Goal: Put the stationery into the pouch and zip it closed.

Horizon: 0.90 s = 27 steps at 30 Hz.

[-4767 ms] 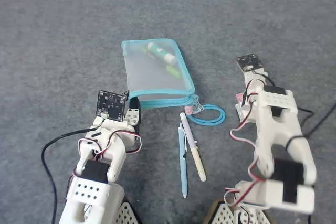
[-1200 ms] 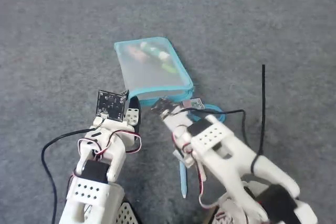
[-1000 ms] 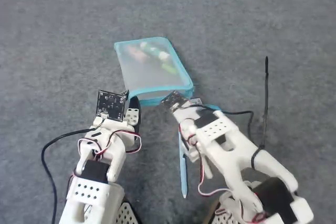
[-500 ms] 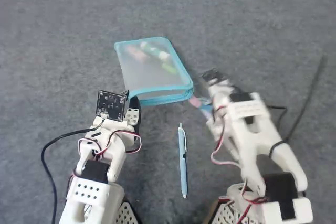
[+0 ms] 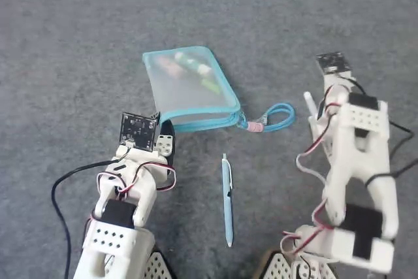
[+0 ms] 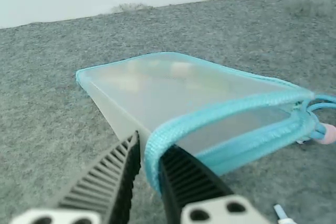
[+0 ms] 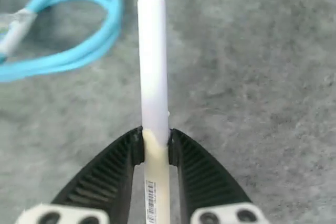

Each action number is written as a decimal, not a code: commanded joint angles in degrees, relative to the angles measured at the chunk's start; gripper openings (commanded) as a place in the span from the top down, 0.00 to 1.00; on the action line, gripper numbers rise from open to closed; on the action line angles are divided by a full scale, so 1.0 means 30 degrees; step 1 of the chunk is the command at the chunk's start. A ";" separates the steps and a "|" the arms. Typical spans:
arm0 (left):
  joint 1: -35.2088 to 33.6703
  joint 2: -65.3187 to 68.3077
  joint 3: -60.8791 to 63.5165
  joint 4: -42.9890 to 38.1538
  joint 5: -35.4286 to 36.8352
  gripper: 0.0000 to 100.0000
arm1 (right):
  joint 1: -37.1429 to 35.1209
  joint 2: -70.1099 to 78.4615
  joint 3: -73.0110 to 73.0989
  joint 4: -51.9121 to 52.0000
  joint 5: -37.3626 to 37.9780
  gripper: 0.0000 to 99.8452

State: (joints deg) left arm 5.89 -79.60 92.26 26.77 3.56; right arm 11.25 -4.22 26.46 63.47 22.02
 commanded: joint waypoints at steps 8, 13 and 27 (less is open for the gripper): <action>-0.0088 0.0088 -0.0454 -0.0527 -0.0176 0.99 | 0.0190 0.3971 -0.3751 0.0747 -0.1114 0.83; -0.0088 0.0088 -0.0484 -0.0527 -0.0205 0.99 | -0.1363 0.1773 -0.3663 0.3414 -0.1172 0.82; -0.0088 0.0088 -0.0484 -0.0527 -0.0205 0.99 | -1.4227 -0.4352 0.2725 0.2212 -0.6711 0.85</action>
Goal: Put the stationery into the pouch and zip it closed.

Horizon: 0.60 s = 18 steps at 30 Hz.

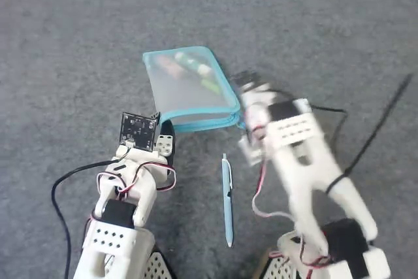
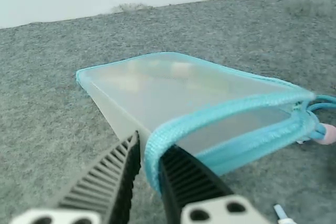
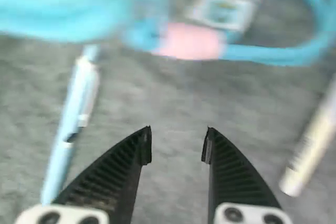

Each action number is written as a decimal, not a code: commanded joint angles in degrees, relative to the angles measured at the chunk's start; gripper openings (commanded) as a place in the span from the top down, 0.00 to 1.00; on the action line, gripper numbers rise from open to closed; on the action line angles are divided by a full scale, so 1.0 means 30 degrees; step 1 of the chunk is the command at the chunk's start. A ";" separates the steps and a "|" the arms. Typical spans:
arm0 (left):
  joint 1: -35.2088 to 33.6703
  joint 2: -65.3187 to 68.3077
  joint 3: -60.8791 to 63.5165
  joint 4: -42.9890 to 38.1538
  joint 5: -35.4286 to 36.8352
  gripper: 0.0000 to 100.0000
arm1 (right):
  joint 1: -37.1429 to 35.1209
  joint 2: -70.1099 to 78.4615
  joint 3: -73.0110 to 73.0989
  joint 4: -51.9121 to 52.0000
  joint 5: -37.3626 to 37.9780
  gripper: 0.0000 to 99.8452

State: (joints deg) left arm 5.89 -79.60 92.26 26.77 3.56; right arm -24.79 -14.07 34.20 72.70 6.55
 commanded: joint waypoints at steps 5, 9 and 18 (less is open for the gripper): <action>-0.0117 0.0088 -0.0484 -0.0527 -0.0205 0.99 | -0.4791 -0.0015 0.0381 -0.2681 -0.4425 0.85; -0.0117 0.0088 -0.0513 -0.0527 -0.0205 0.99 | -0.5495 0.1773 0.0381 -0.3766 -0.4923 0.85; -0.0117 0.0088 -0.0513 -0.0527 -0.0205 0.99 | -0.4879 0.4205 0.0352 -0.4381 -0.4835 0.86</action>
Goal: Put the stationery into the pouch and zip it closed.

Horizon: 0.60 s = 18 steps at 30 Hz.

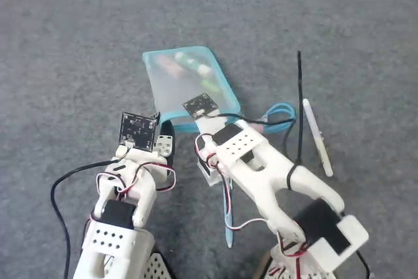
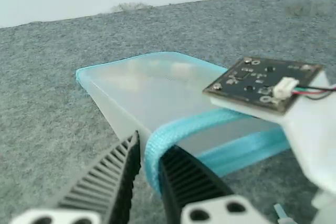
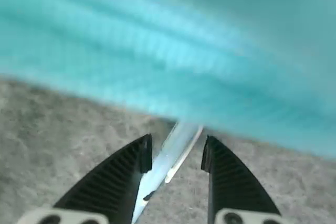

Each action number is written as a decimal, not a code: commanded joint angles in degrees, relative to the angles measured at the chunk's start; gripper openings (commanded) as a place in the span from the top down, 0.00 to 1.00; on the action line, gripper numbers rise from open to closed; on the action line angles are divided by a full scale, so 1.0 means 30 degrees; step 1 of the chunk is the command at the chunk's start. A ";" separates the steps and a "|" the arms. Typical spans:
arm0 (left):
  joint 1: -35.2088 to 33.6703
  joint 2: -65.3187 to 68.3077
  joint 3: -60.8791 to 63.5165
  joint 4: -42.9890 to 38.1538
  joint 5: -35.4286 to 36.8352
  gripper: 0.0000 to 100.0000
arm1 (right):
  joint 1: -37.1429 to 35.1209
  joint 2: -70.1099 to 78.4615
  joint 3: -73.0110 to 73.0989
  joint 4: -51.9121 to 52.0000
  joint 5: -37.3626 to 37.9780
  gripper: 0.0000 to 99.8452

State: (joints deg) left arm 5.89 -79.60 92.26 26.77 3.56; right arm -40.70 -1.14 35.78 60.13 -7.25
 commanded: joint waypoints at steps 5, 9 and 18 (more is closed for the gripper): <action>-0.0117 0.0088 -0.0513 -0.0527 -0.0205 0.99 | 0.4147 -0.0190 -0.0293 0.0103 0.3136 1.00; -0.0117 0.0088 -0.0484 -0.0527 -0.0205 0.99 | 0.7634 -0.1333 -0.1201 0.1421 0.4894 0.99; -0.0117 0.0088 -0.0454 -0.0527 -0.0205 0.99 | 1.4608 -0.5231 -0.5919 0.5377 1.0403 0.99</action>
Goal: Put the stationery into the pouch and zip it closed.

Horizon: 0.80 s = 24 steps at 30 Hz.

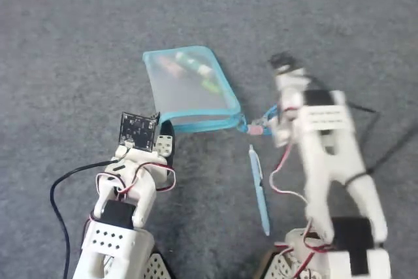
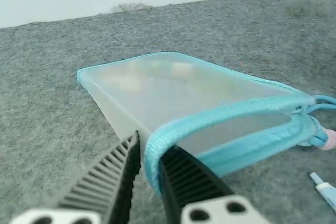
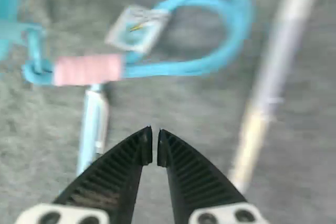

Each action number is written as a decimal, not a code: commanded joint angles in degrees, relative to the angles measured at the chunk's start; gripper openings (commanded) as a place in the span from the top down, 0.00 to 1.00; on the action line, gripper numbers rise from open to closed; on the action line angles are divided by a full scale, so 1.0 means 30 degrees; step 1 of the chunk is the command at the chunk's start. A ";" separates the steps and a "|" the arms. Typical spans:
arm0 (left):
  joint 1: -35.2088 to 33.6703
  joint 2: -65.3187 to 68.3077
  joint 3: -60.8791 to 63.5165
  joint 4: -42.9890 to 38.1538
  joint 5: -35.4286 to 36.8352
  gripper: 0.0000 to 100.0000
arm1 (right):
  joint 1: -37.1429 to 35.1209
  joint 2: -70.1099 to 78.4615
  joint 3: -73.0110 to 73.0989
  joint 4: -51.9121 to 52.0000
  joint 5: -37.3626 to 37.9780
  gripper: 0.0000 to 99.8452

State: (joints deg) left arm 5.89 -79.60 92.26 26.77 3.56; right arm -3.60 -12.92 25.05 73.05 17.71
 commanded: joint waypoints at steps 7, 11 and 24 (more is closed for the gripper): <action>-0.0117 0.0088 -0.0454 -0.0527 -0.0205 0.99 | 0.3473 0.1158 -0.3487 0.3590 0.3897 0.99; -0.0117 0.0088 -0.0454 -0.0527 -0.0205 0.99 | 0.0337 0.0073 -0.0967 0.3062 0.1846 0.99; -0.1084 0.0088 -0.0484 -0.0527 -0.0205 0.99 | -0.9919 -0.4938 0.7238 -0.1919 -0.2608 0.79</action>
State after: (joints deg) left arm 2.99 -79.60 92.26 26.77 3.56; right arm -29.01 -25.23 45.98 68.92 11.21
